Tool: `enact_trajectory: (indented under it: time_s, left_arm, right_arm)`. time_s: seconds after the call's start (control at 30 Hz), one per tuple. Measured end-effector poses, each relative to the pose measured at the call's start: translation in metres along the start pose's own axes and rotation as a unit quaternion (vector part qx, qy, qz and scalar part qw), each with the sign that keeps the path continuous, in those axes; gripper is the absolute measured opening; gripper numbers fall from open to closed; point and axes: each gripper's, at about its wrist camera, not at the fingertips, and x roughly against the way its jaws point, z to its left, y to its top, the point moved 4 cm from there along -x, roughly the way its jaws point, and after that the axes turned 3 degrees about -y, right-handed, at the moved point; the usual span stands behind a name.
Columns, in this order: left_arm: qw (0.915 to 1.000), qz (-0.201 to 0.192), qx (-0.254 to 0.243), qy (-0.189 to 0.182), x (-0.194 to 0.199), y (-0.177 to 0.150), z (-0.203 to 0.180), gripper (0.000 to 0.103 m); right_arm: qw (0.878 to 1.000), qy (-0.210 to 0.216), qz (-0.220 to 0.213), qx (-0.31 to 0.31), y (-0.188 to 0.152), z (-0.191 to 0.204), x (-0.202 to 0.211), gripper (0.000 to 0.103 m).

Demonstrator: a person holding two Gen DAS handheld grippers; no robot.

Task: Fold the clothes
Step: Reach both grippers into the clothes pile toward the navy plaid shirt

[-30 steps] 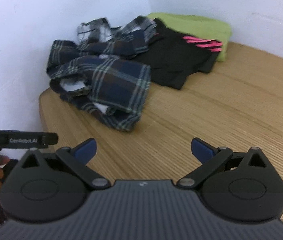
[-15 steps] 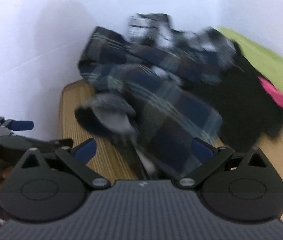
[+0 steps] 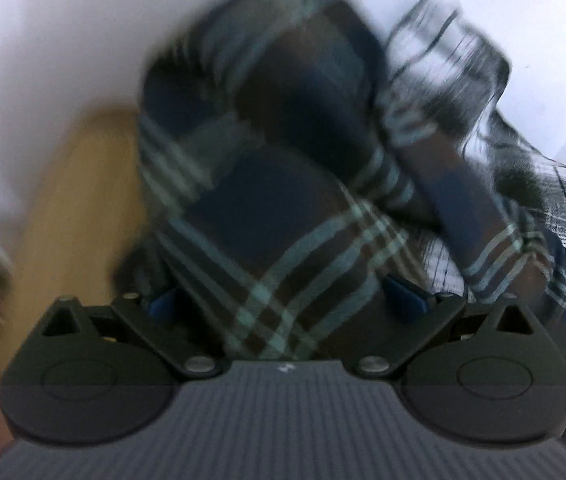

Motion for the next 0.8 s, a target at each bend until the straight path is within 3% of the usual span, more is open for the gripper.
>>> enact_trajectory:
  time_s: [0.03,0.1,0.13,0.2,0.23,0.37,0.5,0.6,0.7,0.8]
  left_arm:
    - [1.0,0.001,0.004,-0.002,-0.003,0.003,0.002,0.103]
    - [0.9999,-0.004,0.009,-0.011,-0.007,0.011,0.004,0.103]
    - [0.9997,-0.009,0.01,-0.018,-0.009,0.018,0.004,0.103]
    - [0.9991,-0.023,0.017,-0.031,-0.01,0.032,0.004,0.102]
    - [0.9984,-0.033,0.024,-0.04,-0.011,0.042,0.005,0.102]
    - [0.9936,-0.073,0.042,-0.075,-0.004,0.084,-0.002,0.102]
    - [0.9848,-0.084,0.033,-0.148,0.009,0.094,-0.028,0.103]
    - [0.9765,-0.055,0.024,-0.207,0.005,0.077,-0.055,0.103]
    - [0.9639,-0.014,0.011,-0.266,-0.001,0.048,-0.086,0.103]
    - [0.9587,0.009,-0.034,-0.282,-0.001,0.018,-0.117,0.099]
  right_arm:
    - [1.0,-0.005,0.019,0.007,-0.003,0.002,-0.01,0.102]
    - [0.999,0.019,0.024,-0.041,-0.009,-0.005,-0.01,0.074]
    - [0.997,0.035,0.02,-0.073,-0.012,-0.01,-0.006,0.053]
    - [0.99,0.053,-0.002,-0.131,-0.02,-0.022,0.009,0.034]
    - [0.985,0.06,-0.018,-0.158,-0.026,-0.029,0.02,0.031]
    - [0.959,0.09,-0.075,-0.257,-0.057,-0.044,0.073,0.028]
    - [0.936,0.089,-0.099,-0.326,-0.085,-0.045,0.127,0.027]
    - [0.924,0.076,-0.087,-0.365,-0.119,-0.049,0.161,0.027]
    - [0.922,0.053,-0.057,-0.38,-0.159,-0.052,0.18,0.027]
    - [0.92,0.055,-0.003,-0.388,-0.191,-0.052,0.178,0.032]
